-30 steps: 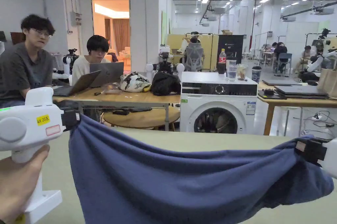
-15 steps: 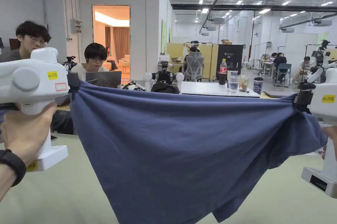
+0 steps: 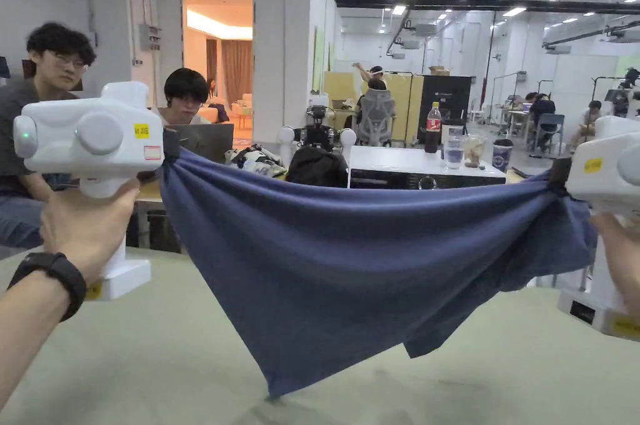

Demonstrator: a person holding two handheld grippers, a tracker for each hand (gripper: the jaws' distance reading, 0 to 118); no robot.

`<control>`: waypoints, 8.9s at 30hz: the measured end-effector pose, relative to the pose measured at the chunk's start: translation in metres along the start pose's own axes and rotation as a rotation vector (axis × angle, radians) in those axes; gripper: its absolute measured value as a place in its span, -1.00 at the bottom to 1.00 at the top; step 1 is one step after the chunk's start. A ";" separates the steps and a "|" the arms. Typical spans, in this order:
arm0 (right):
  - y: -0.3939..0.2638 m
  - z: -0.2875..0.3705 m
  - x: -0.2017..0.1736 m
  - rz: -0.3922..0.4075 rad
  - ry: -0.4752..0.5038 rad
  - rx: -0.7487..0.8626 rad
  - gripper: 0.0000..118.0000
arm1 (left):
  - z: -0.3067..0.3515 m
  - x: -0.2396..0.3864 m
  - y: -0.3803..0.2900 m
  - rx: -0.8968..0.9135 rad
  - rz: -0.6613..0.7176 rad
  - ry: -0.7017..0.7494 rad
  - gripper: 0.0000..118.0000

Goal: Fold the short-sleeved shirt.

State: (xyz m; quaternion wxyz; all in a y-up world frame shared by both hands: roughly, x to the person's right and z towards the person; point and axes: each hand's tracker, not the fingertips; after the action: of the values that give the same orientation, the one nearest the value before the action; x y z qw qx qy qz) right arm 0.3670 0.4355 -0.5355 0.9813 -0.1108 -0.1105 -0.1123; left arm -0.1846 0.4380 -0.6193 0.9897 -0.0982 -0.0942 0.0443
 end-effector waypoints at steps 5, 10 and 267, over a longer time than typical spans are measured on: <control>-0.059 -0.006 0.017 0.050 -0.015 -0.083 -0.97 | -0.002 -0.004 -0.058 -0.097 0.054 -0.028 -1.00; -0.133 0.025 0.050 0.055 -0.010 -0.157 -0.97 | 0.033 -0.009 -0.129 -0.174 0.071 -0.059 -1.00; -0.374 0.258 0.029 0.092 0.076 -0.307 -1.00 | 0.308 -0.018 -0.353 -0.413 0.080 -0.025 -0.23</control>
State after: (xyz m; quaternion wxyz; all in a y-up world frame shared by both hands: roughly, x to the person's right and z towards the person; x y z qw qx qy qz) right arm 0.2538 0.1366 -0.2112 0.9604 -0.2599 -0.0497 -0.0869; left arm -0.2378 0.1489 -0.2543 0.9448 -0.3021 -0.1096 0.0644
